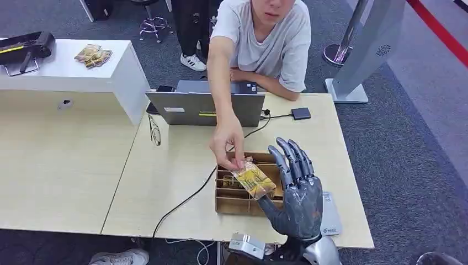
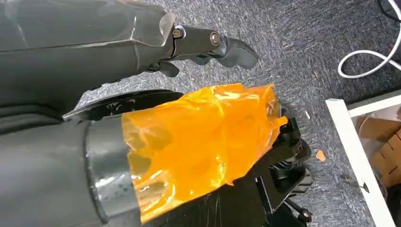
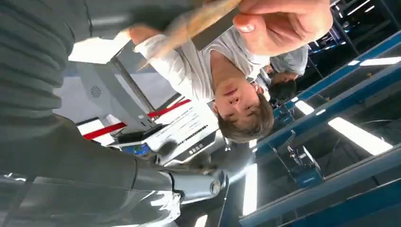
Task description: Pass the card to the sensor for recognition and then transmit it.
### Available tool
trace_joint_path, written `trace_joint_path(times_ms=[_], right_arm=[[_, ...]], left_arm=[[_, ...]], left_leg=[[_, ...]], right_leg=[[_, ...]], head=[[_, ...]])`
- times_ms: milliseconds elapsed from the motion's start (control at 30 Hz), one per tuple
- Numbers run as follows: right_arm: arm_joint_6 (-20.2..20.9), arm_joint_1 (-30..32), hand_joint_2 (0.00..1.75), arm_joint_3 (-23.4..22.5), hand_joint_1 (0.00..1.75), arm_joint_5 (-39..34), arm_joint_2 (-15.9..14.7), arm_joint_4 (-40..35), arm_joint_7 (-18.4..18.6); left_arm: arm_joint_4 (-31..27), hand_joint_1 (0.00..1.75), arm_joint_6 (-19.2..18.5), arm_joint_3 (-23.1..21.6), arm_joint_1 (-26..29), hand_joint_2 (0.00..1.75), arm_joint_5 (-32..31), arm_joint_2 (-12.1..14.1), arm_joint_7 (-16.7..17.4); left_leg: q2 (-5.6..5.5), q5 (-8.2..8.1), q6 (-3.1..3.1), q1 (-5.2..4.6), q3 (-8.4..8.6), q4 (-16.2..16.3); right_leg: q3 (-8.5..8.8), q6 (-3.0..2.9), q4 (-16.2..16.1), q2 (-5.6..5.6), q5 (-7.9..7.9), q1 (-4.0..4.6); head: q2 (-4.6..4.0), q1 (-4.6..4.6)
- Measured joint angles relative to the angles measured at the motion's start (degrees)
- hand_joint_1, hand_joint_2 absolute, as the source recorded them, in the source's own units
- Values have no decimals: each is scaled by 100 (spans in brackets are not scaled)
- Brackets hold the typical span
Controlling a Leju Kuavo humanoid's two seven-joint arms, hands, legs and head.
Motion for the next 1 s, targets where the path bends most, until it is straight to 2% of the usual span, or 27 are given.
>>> trace_joint_path(times_ms=[1000], right_arm=[[13, -80, 175, 0, 175, -26, 50, 116, 17]], left_arm=[[0, 0, 7, -4, 1, 0, 39, 0, 0]], left_leg=[[0, 0, 0, 0, 0, 0]], right_leg=[[0, 0, 1, 0, 0, 0]], head=[[0, 0]])
